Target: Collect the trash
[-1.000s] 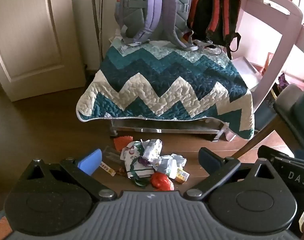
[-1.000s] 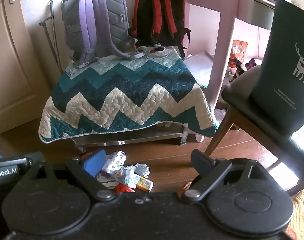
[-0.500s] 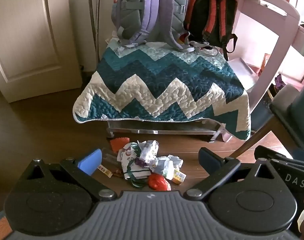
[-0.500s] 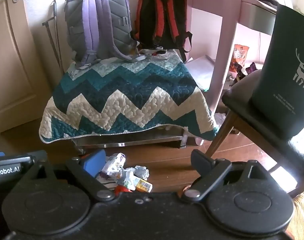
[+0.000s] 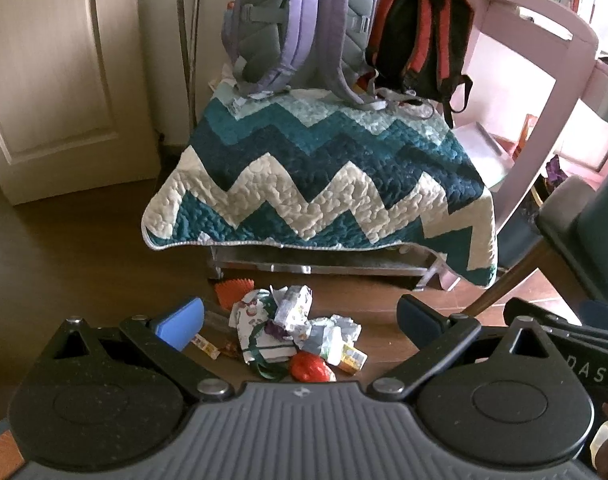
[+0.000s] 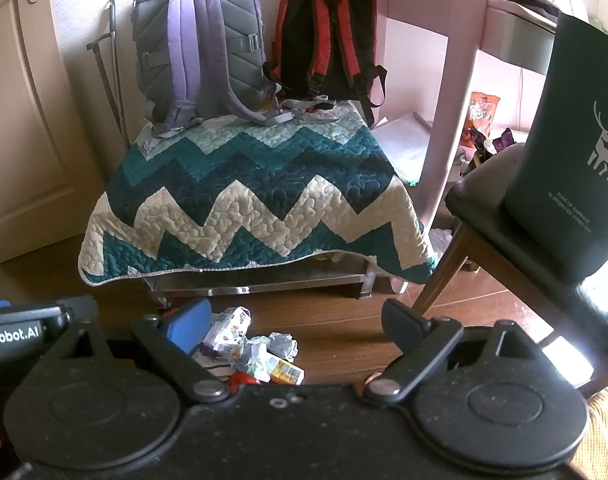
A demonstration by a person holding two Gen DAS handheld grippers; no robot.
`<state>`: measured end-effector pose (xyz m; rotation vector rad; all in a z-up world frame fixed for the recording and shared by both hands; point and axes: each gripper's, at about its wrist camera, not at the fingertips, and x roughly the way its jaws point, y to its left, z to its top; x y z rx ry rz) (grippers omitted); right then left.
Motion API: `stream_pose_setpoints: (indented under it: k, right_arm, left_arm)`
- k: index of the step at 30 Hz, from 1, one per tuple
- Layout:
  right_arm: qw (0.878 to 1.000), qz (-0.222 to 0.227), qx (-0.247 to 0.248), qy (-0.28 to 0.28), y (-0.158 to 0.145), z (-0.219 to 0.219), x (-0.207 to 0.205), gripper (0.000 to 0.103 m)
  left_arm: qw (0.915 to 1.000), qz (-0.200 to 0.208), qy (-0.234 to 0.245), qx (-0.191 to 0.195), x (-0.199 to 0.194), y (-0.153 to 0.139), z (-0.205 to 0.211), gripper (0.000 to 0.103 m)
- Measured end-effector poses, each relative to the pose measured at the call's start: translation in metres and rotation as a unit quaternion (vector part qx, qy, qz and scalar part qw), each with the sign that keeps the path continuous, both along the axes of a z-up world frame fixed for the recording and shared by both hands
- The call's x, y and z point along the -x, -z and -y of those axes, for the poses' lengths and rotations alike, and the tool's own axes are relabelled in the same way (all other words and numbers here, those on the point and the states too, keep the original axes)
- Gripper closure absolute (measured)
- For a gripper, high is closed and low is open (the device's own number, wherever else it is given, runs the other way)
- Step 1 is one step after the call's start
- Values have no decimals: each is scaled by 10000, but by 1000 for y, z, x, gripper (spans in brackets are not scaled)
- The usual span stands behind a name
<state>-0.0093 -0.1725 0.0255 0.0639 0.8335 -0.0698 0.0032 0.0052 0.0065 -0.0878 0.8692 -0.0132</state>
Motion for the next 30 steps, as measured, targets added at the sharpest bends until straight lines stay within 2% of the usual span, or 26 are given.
stream_pose_setpoints:
  k: [10, 30]
  right_arm:
    - [10000, 19, 19, 2, -1, 0, 1, 11]
    - [10000, 38, 59, -23, -4, -4, -2, 11]
  left_arm:
    - [9996, 238, 54, -150, 3, -6, 2, 0]
    - [9999, 136, 64, 4, 4, 1, 3, 0]
